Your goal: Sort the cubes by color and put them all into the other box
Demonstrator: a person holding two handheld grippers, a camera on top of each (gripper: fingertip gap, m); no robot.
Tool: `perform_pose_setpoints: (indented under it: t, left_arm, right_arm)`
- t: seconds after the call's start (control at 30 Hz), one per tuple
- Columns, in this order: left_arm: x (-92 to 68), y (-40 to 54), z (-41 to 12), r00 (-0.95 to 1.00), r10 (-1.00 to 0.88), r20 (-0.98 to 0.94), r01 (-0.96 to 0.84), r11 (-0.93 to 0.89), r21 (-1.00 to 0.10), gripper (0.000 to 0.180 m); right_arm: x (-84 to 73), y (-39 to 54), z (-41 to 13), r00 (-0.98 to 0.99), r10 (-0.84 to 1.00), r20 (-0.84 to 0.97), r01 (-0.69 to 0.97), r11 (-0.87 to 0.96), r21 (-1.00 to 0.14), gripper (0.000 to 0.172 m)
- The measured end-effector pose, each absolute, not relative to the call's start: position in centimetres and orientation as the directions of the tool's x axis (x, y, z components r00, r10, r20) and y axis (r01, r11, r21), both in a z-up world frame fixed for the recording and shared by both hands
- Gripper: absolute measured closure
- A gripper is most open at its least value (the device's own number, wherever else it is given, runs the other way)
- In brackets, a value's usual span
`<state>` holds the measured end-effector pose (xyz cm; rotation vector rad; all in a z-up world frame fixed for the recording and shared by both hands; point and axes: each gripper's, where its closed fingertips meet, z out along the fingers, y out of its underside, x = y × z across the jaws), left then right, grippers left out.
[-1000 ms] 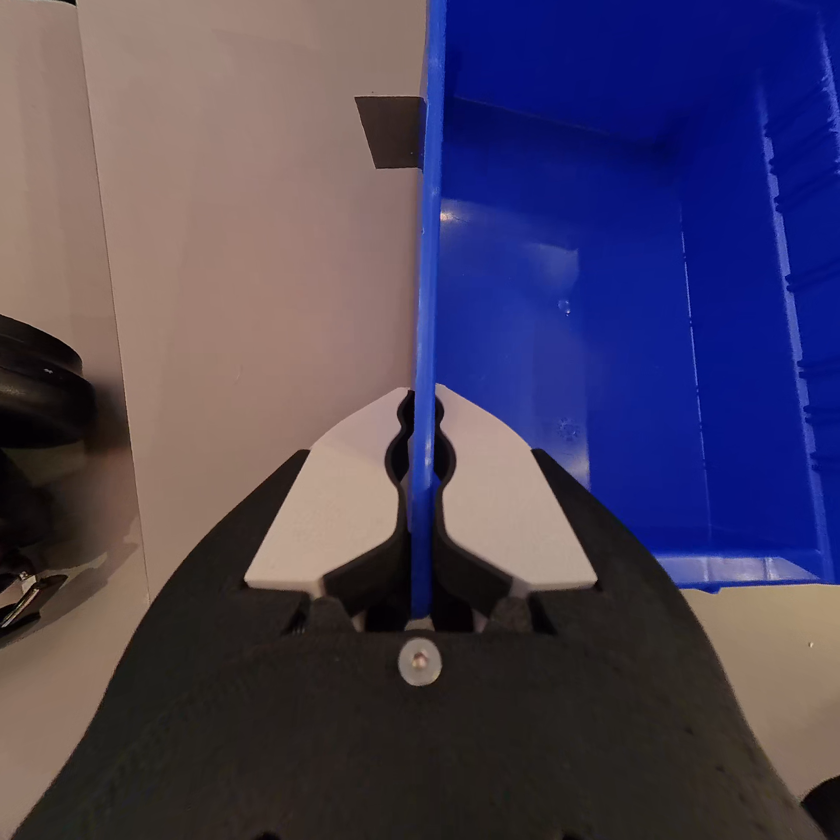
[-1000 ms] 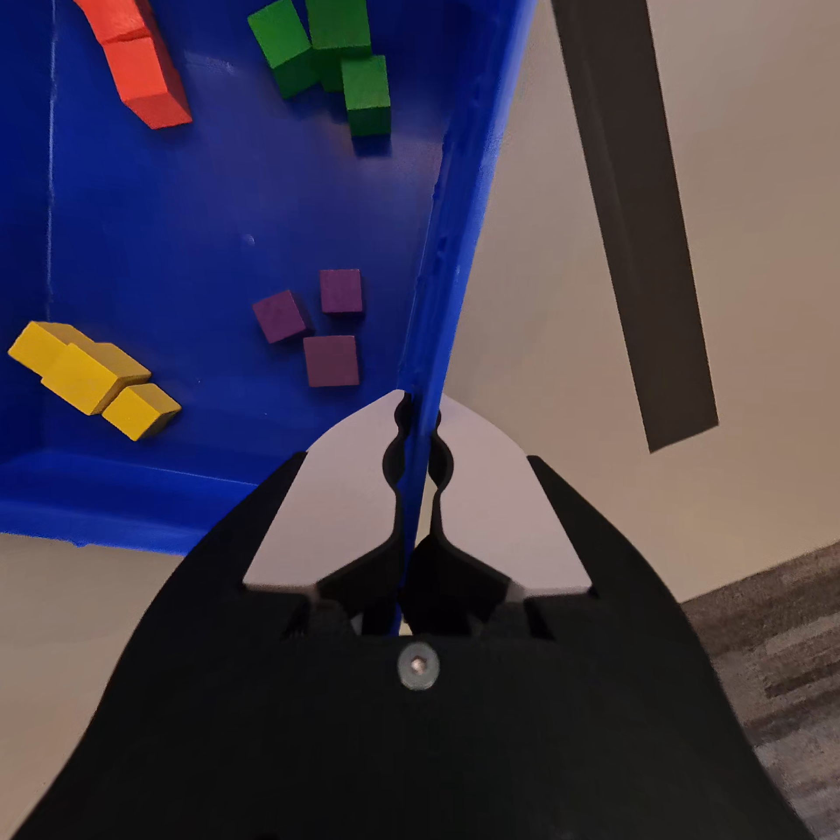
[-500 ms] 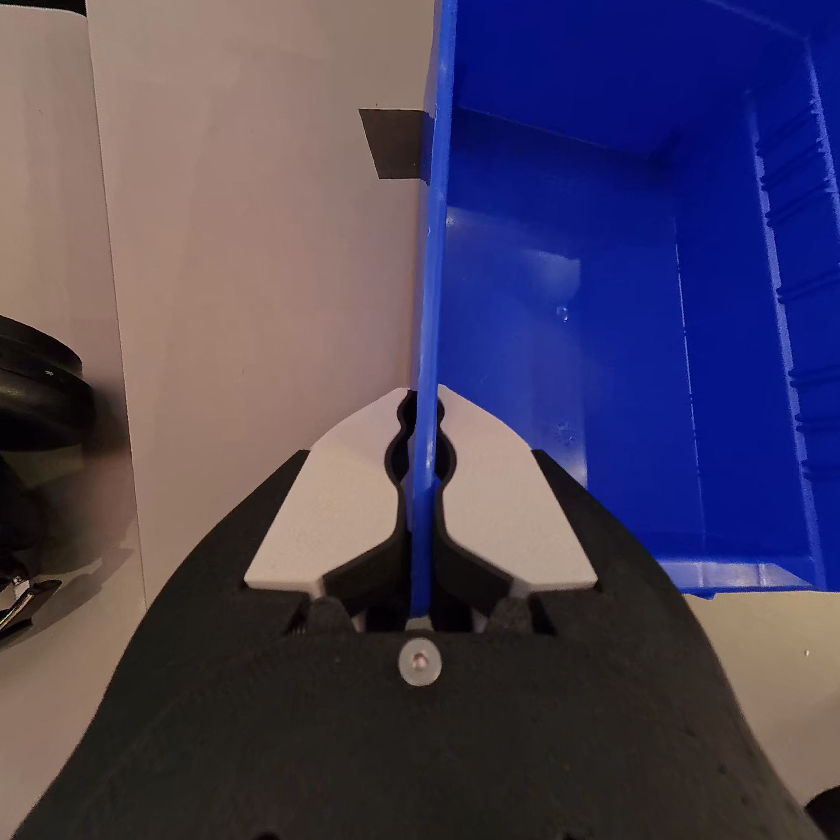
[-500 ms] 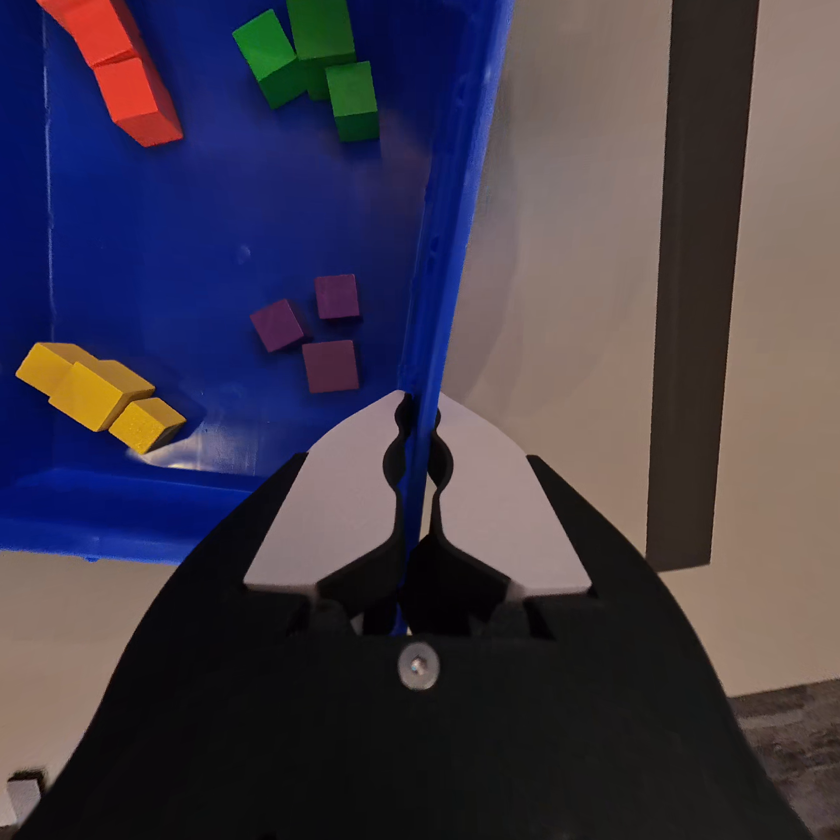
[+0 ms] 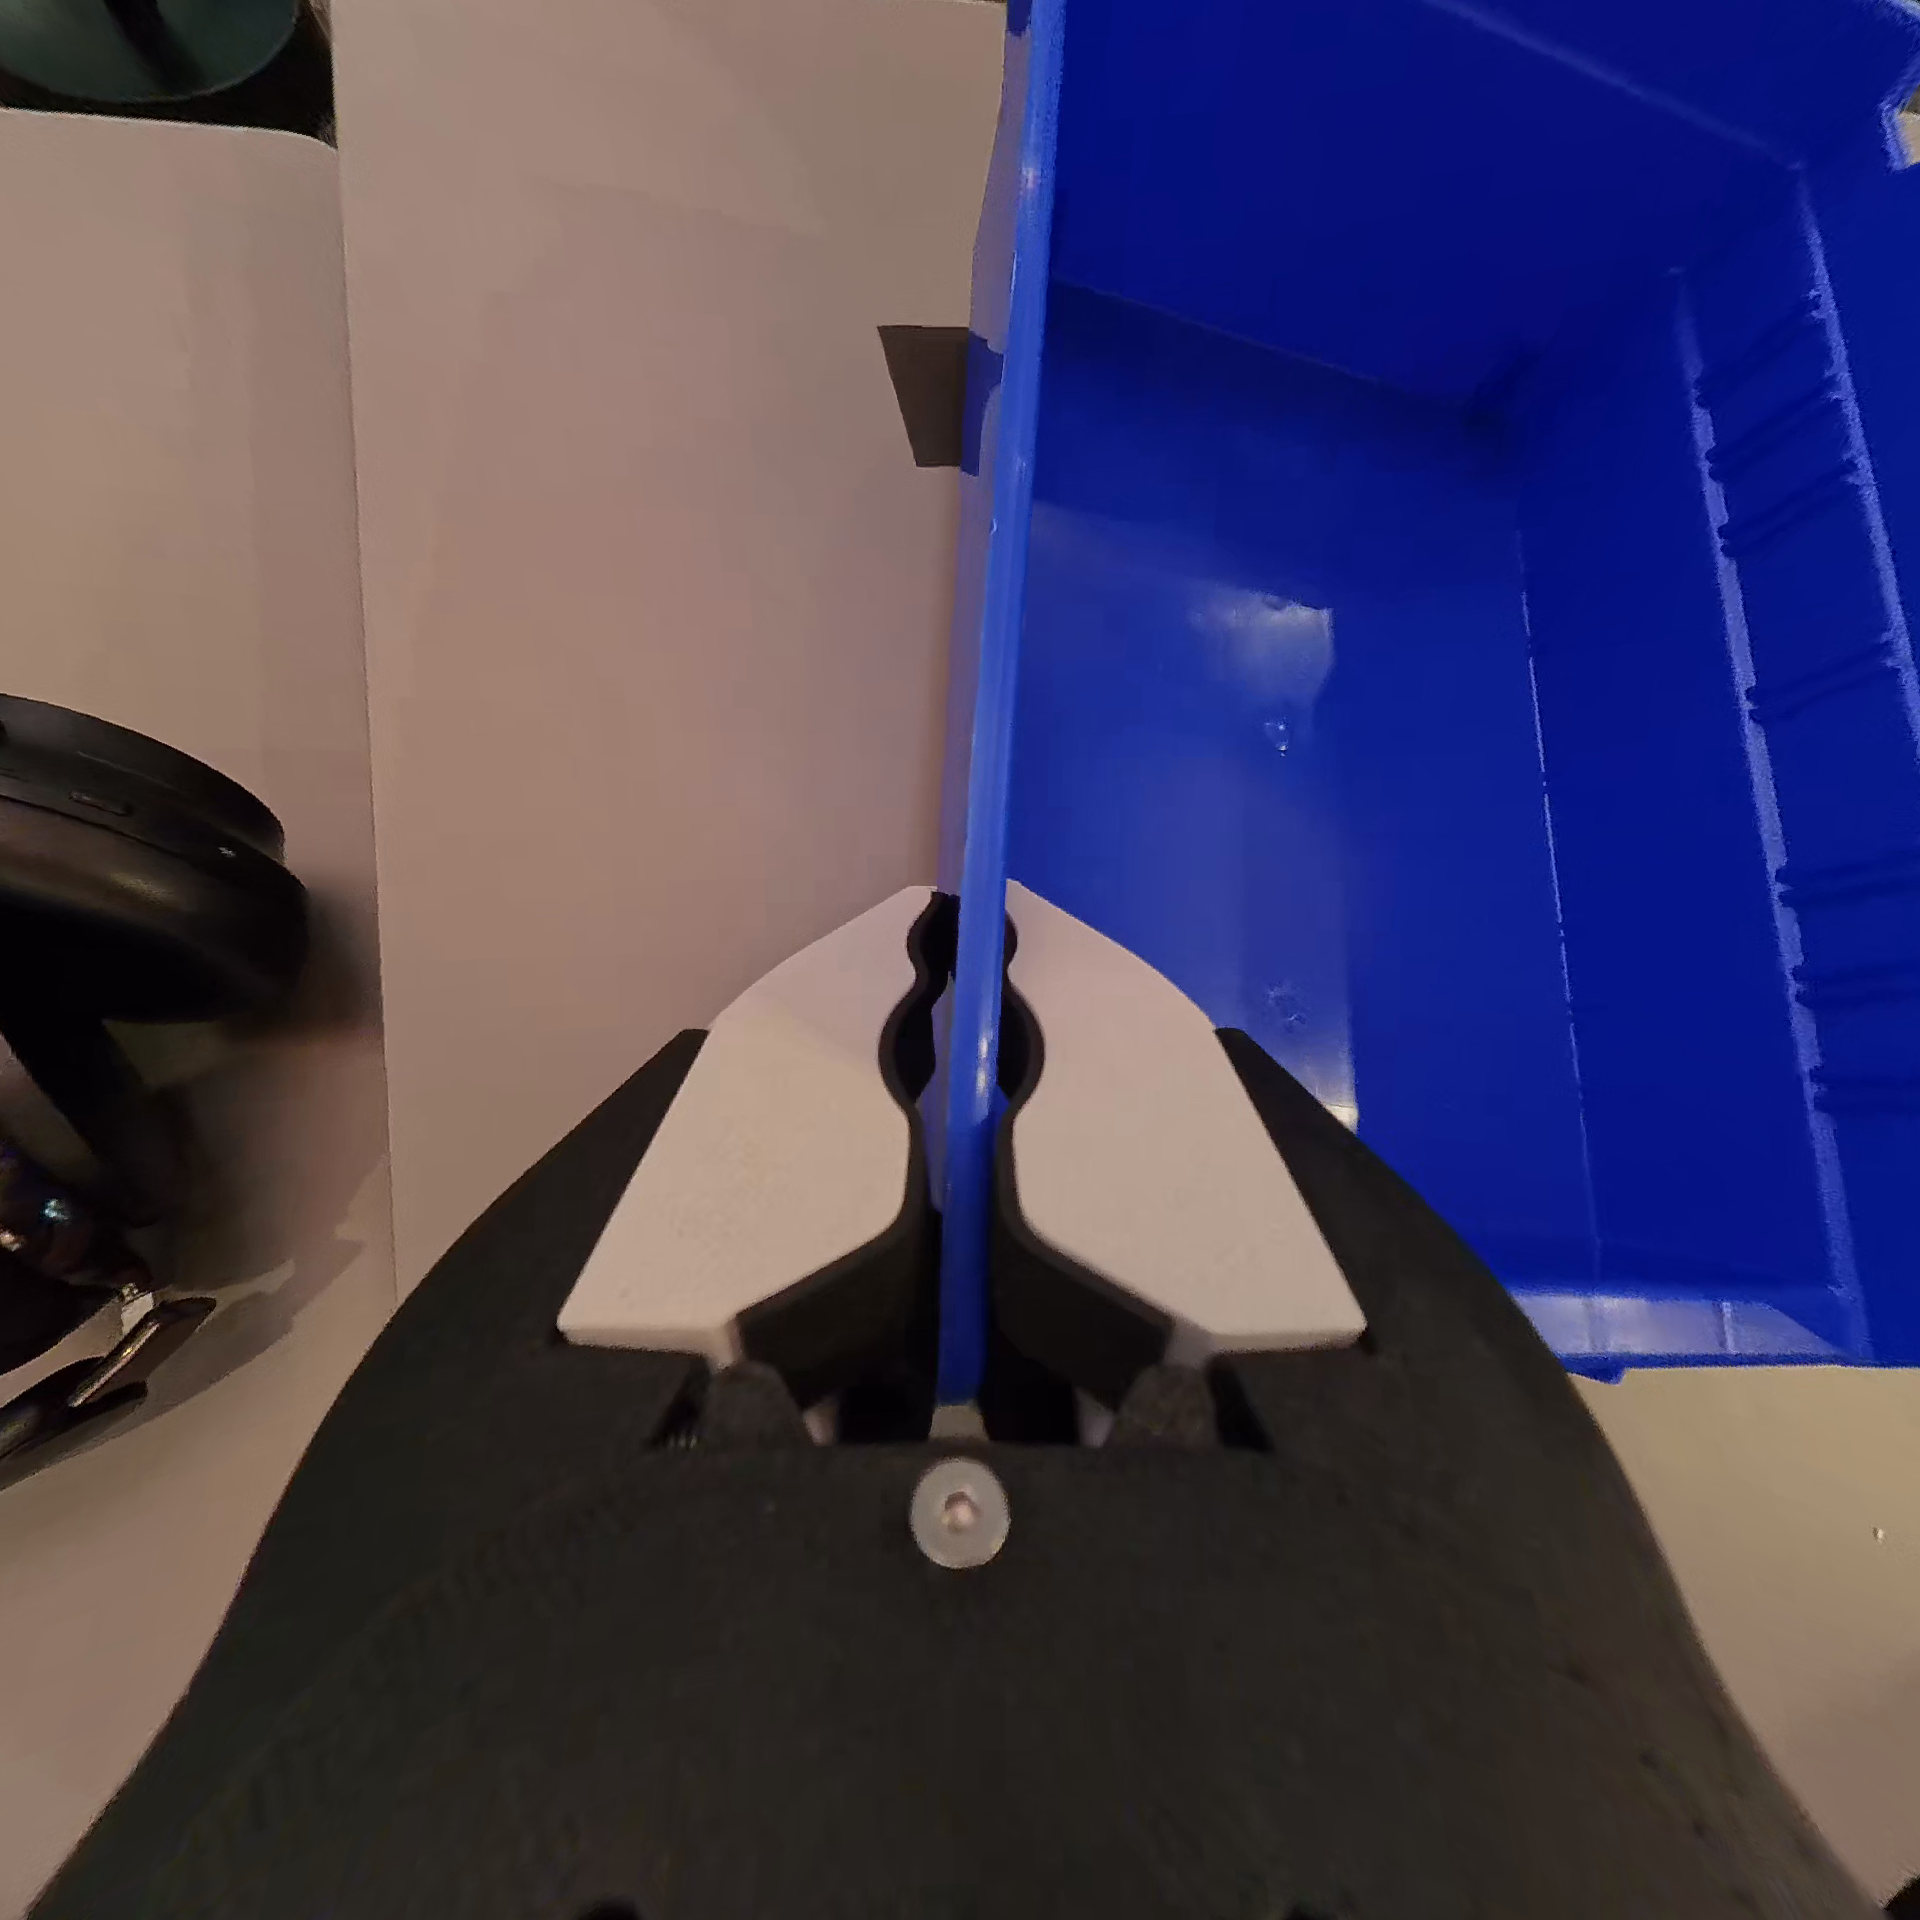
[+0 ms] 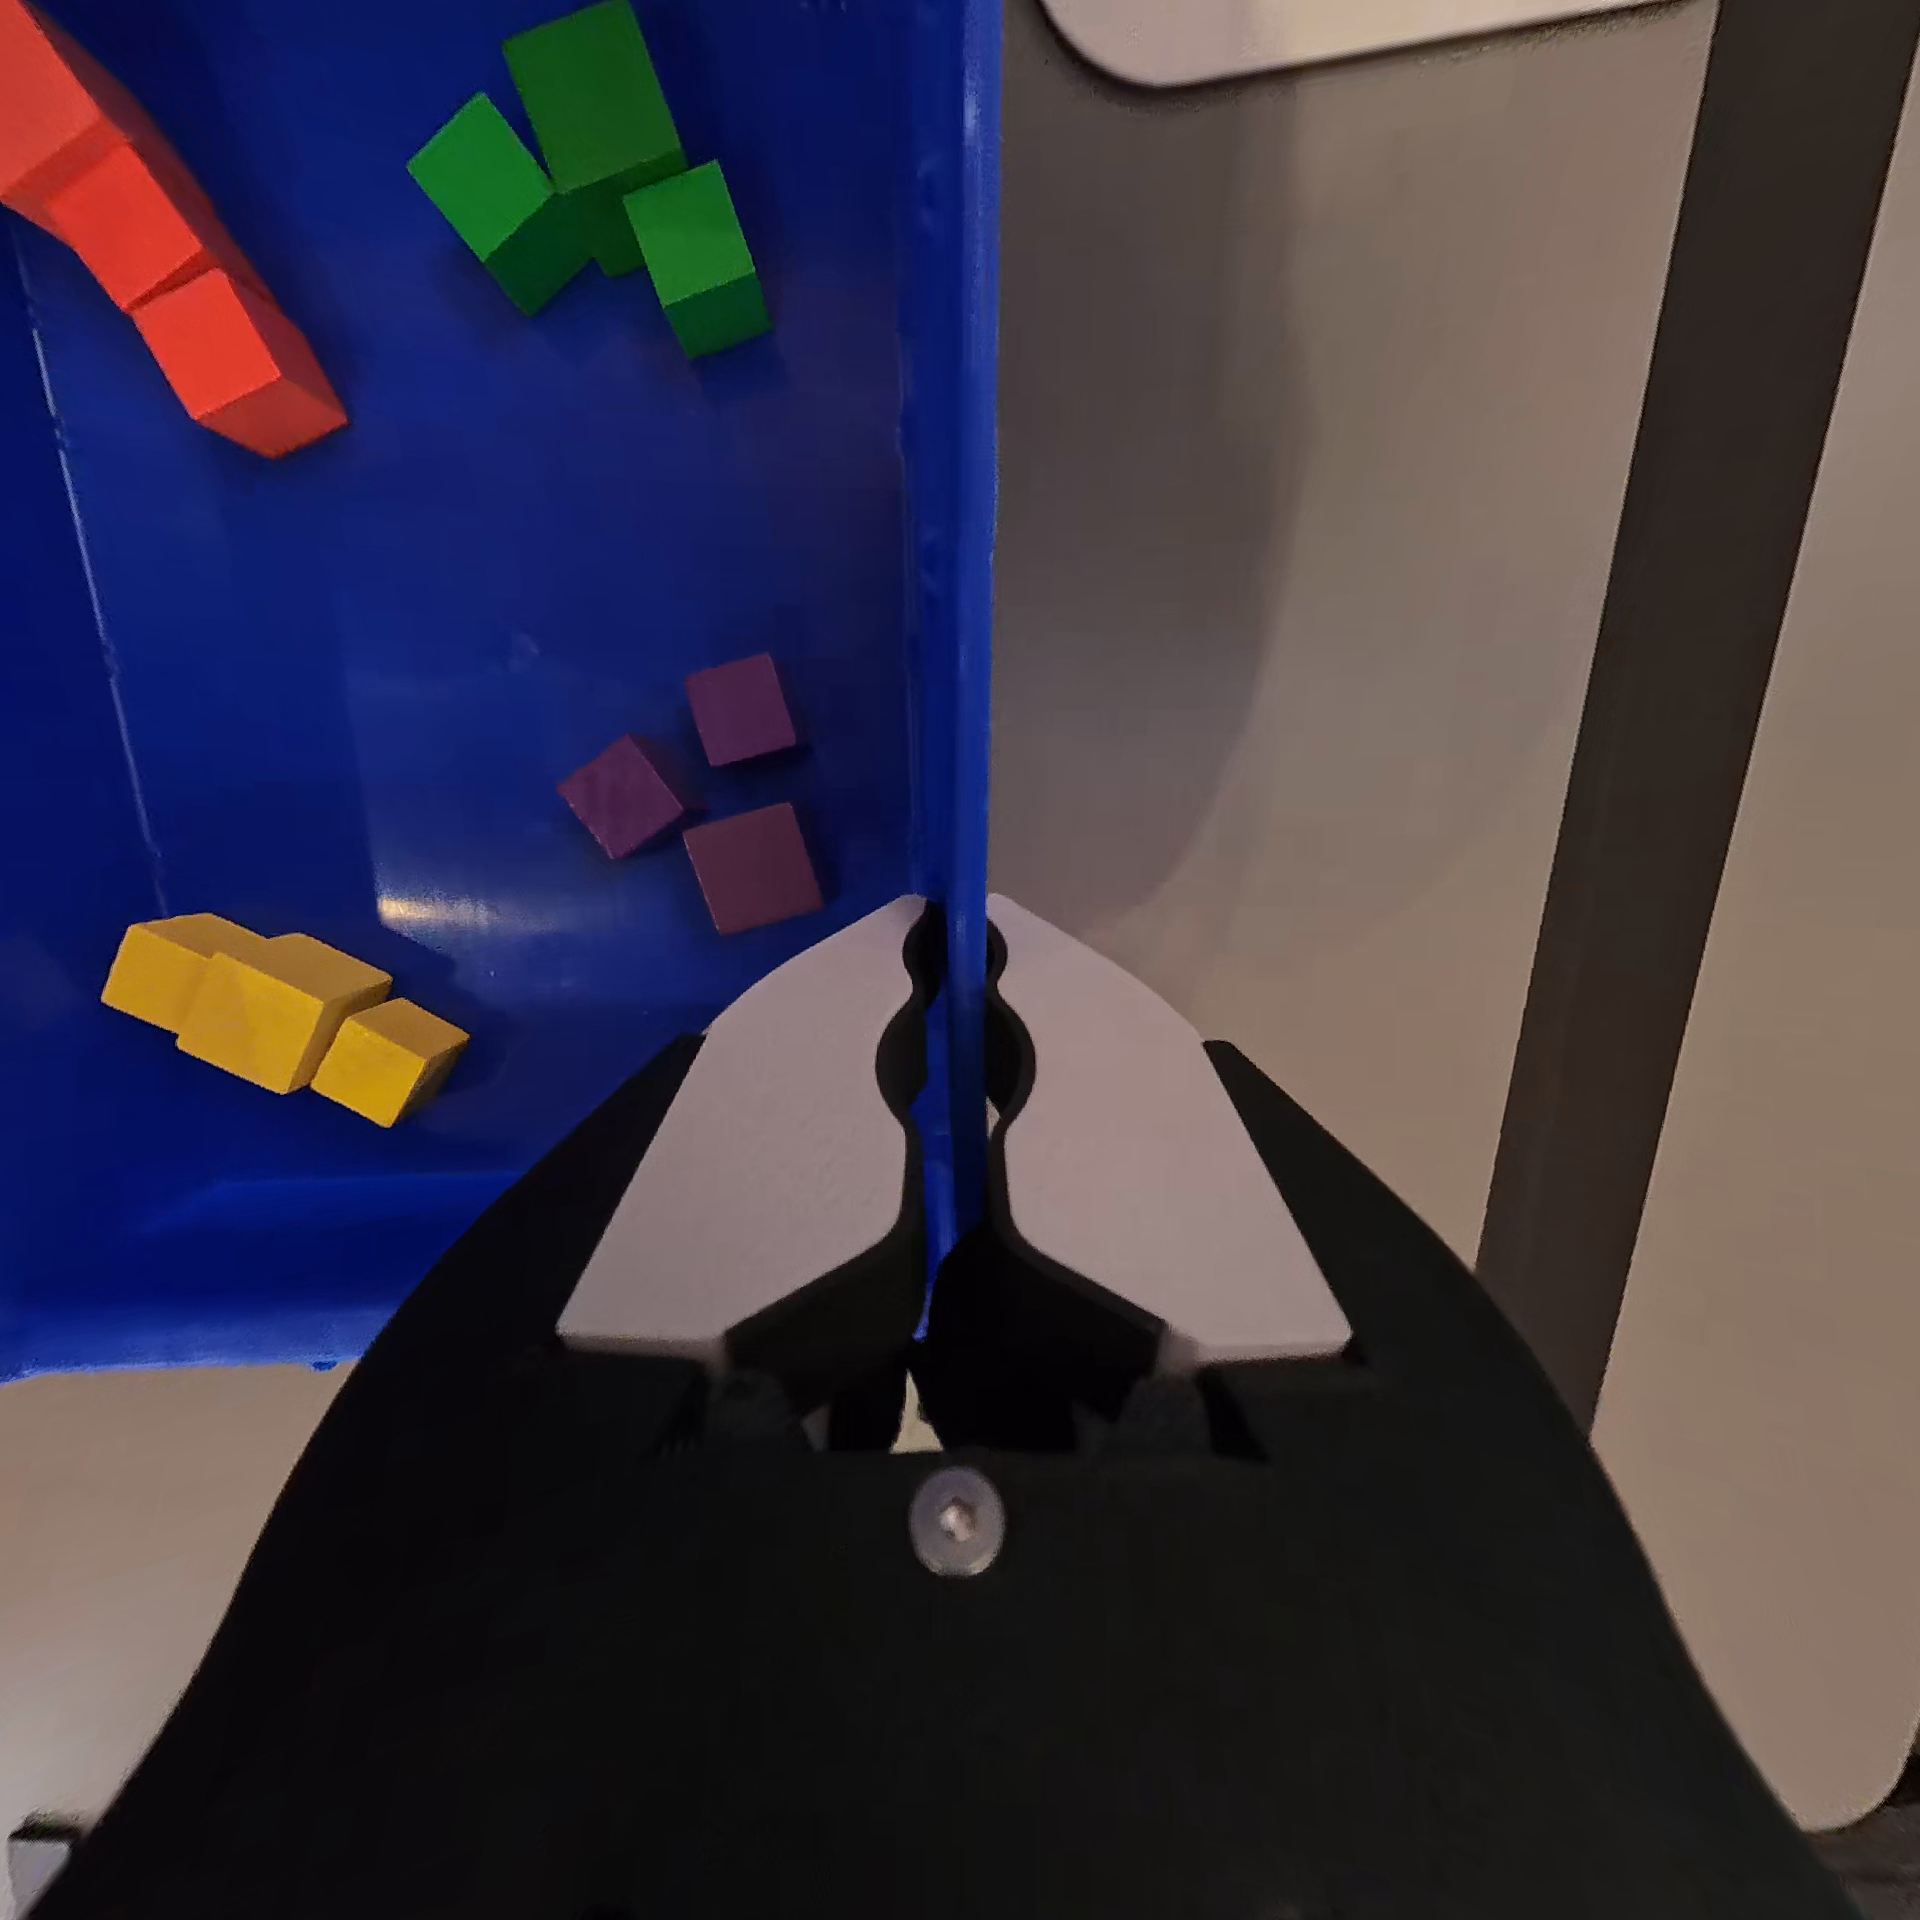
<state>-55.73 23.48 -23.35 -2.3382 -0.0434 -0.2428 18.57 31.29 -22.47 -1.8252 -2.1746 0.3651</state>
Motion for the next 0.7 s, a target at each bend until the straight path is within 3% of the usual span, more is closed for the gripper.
perform_pose_setpoints:
  t: [0.7]
  left_arm:
    - [-57.3, 23.5, -21.0, 0.975, -0.005, 0.221, 0.176, -0.586, -0.791, 0.175]
  right_arm:
    - [6.9, 28.7, -22.6, -0.096, 0.995, 0.029, 0.920, 0.100, -0.379, 0.165]
